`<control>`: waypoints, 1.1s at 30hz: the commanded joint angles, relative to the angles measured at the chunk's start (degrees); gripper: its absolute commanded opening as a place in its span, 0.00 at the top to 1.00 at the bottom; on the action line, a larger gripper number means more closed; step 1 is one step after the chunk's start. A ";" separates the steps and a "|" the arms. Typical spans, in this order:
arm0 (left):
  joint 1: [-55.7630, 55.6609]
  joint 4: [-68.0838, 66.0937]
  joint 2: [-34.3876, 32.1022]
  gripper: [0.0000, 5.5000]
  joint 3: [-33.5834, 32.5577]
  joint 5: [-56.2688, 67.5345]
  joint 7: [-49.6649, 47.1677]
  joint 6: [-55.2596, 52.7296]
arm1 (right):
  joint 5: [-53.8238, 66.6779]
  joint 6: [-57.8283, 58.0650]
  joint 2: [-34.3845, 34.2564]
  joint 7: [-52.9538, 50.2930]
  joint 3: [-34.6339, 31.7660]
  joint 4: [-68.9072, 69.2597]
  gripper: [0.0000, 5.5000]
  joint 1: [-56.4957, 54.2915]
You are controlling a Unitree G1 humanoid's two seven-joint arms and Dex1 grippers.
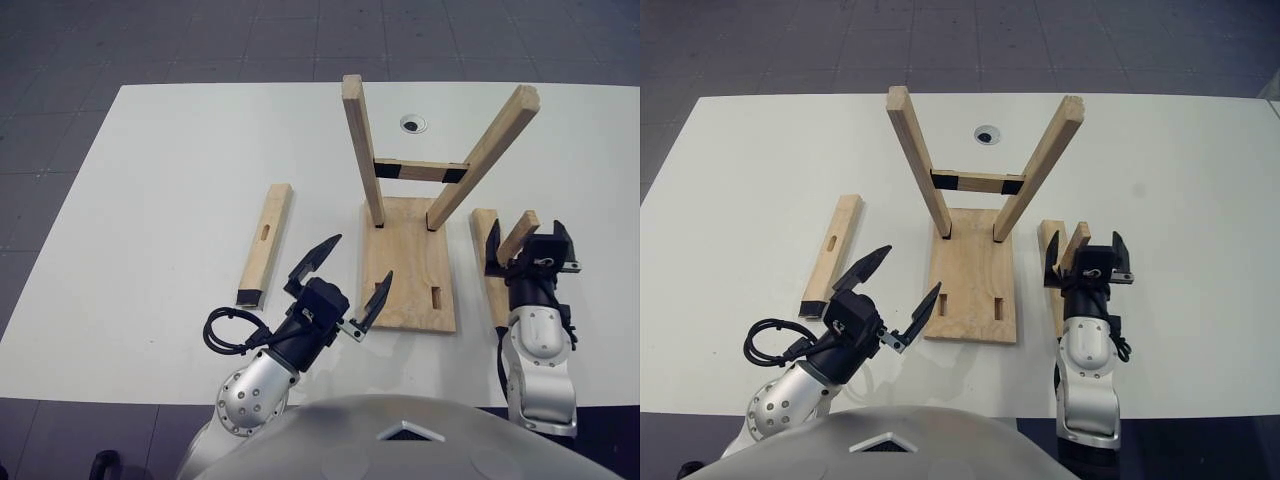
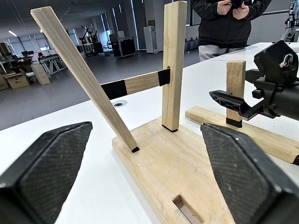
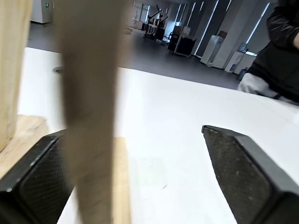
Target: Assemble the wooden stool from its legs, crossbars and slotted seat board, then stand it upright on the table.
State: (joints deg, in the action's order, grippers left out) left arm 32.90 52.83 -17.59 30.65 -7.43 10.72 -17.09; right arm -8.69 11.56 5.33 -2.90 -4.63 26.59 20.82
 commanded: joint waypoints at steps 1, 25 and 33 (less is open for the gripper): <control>-0.08 0.50 0.28 0.22 0.62 -0.19 -0.16 -0.05 | 0.43 1.93 0.06 0.66 -0.50 2.23 0.21 -0.37; -0.22 -0.29 1.11 0.22 1.39 -0.87 -0.64 0.40 | 11.43 29.32 0.18 3.36 -2.25 17.41 0.93 -17.04; -0.21 -0.29 1.04 0.22 1.48 -0.89 -0.53 0.30 | 10.56 32.69 0.82 2.28 -1.28 20.82 0.93 -20.29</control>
State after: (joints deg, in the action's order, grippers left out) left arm 32.54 52.59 -16.68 30.79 -7.66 10.46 -17.07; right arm 2.26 42.71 5.68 -0.14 -5.97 45.90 2.56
